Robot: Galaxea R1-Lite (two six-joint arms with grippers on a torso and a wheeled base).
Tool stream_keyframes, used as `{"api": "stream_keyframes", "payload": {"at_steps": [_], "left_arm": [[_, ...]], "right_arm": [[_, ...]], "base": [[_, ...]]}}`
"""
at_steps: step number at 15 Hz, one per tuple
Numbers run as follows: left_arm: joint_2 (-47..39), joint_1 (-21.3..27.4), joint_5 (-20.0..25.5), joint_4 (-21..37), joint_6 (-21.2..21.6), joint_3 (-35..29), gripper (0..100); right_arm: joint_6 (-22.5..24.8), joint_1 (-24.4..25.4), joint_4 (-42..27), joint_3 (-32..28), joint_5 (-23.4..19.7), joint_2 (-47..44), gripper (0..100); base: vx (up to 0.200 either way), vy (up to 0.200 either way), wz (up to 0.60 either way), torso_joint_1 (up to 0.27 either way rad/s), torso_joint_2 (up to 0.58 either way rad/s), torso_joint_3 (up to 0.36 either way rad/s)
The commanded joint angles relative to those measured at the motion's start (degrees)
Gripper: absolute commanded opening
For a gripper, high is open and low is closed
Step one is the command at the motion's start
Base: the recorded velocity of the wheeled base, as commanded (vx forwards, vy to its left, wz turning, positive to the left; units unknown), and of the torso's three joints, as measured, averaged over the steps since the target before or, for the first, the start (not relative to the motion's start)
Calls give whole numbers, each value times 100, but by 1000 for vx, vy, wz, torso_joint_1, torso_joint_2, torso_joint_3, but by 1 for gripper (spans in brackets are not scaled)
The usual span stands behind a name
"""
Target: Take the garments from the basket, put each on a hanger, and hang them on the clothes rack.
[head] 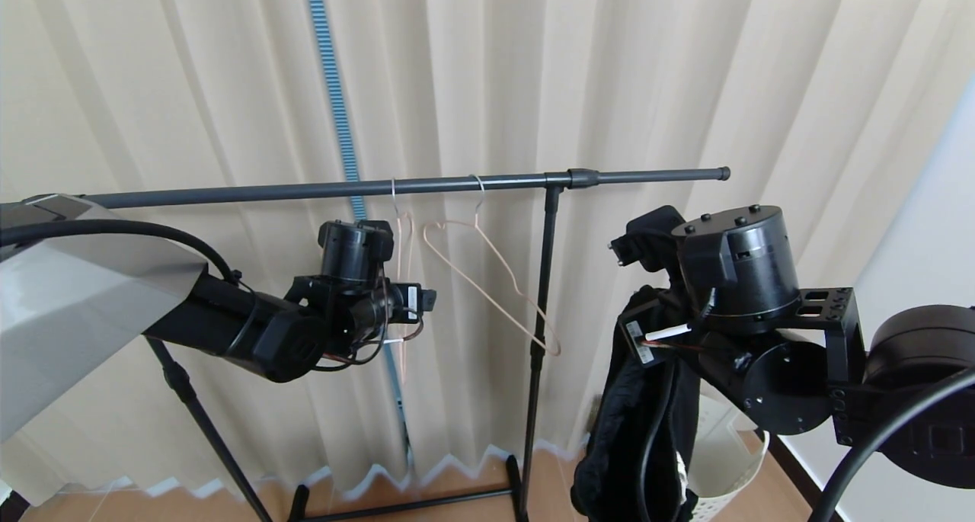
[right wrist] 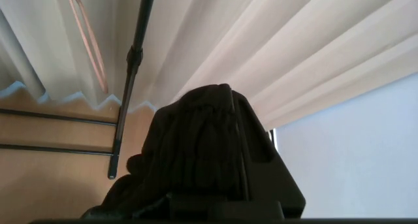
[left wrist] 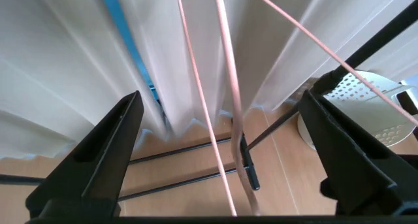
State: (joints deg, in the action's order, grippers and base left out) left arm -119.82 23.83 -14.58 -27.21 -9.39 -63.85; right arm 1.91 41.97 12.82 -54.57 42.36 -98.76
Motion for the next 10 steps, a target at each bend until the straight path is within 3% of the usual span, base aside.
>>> {"api": "stream_keyframes", "payload": {"at_steps": [1, 5, 6, 10], "left_arm": [[-129, -28, -1, -4, -2, -83, 100], [-191, -72, -1, -4, -2, -101, 100], [-182, -63, -1, -4, -2, -66, 0], [-138, -63, -1, -4, -2, 57, 0]], "right_arm": [[2, 4, 1, 7, 0, 5, 0], [2, 4, 1, 7, 0, -3, 0], [2, 4, 1, 34, 0, 5, 0], [2, 4, 18, 34, 0, -30, 0]], "base": [[0, 0, 0, 0, 0, 0], [0, 0, 0, 0, 0, 0], [0, 0, 0, 0, 0, 0], [0, 0, 0, 0, 0, 0]]}}
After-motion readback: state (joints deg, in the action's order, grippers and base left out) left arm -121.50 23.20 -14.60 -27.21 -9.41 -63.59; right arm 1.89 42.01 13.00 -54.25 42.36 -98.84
